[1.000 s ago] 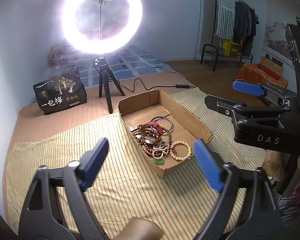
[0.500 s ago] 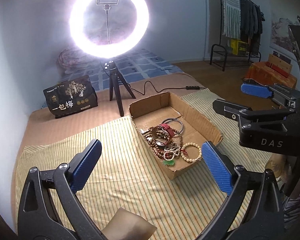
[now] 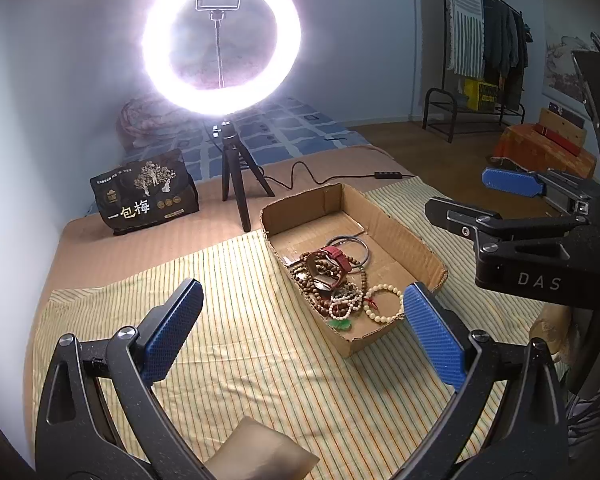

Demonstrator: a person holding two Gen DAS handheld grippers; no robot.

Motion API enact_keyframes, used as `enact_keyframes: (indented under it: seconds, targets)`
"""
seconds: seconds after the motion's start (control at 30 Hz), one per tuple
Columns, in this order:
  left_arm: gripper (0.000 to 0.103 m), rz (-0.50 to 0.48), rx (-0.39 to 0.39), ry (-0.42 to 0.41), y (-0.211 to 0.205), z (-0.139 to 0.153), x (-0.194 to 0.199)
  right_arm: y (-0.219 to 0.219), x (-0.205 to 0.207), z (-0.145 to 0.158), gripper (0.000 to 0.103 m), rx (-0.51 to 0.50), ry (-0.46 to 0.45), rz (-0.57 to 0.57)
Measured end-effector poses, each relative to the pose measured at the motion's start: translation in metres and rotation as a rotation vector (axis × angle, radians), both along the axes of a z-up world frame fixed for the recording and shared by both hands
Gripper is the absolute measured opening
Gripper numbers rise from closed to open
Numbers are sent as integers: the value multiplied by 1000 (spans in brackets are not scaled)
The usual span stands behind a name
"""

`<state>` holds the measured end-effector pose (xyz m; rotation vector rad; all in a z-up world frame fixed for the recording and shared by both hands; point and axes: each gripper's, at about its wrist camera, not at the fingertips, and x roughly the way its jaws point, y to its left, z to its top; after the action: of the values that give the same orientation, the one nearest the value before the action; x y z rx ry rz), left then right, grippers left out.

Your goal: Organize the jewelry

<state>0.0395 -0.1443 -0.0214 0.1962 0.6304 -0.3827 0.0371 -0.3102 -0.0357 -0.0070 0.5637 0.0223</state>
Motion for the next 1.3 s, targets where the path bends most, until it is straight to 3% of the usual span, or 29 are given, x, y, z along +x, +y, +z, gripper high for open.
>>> enact_keyframes:
  seconds: [1.3]
  targets:
    - [102,34,-32,-11,3,3,-3,-1,0,-3,82,17,17,7]
